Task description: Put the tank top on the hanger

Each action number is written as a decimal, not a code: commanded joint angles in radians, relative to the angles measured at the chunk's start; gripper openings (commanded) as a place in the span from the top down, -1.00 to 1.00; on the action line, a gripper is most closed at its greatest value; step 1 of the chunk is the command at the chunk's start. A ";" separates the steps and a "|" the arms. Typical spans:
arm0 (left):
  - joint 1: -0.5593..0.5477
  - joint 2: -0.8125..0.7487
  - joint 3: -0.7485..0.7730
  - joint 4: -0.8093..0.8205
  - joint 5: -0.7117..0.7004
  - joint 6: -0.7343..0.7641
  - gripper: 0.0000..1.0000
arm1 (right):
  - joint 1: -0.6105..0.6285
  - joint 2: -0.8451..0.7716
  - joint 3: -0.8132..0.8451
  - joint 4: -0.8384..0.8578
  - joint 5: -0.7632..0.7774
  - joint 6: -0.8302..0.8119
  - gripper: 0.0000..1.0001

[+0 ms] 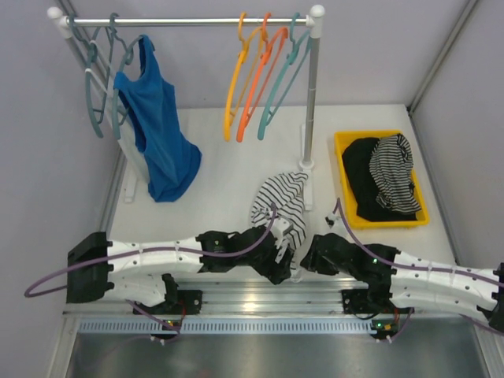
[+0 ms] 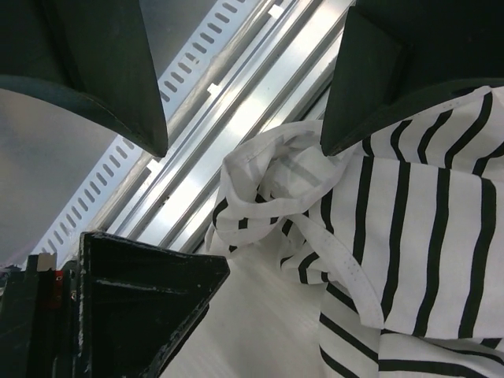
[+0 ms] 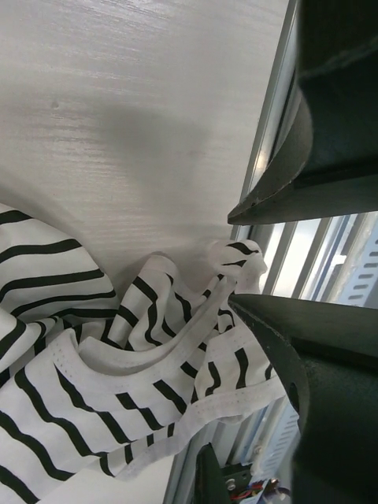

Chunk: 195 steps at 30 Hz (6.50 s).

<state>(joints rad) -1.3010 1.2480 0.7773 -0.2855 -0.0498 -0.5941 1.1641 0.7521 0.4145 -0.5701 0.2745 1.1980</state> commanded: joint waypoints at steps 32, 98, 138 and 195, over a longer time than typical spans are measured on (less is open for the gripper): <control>-0.006 0.151 0.040 0.160 0.031 -0.012 1.00 | 0.014 0.082 -0.006 0.125 -0.018 0.011 0.27; 0.115 -0.234 -0.118 -0.034 -0.196 -0.145 1.00 | 0.103 -0.402 -0.315 0.335 -0.143 -0.270 0.24; 0.209 -0.360 0.066 -0.205 -0.154 0.020 1.00 | 0.123 -0.124 0.285 -0.042 0.186 -0.362 1.00; 0.240 -0.524 -0.311 0.011 -0.576 -0.162 1.00 | -0.192 0.802 0.802 -0.085 0.141 -0.528 0.65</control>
<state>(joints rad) -1.0695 0.7353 0.4271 -0.2409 -0.5793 -0.7059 0.9928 1.5578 1.1915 -0.6792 0.3798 0.6411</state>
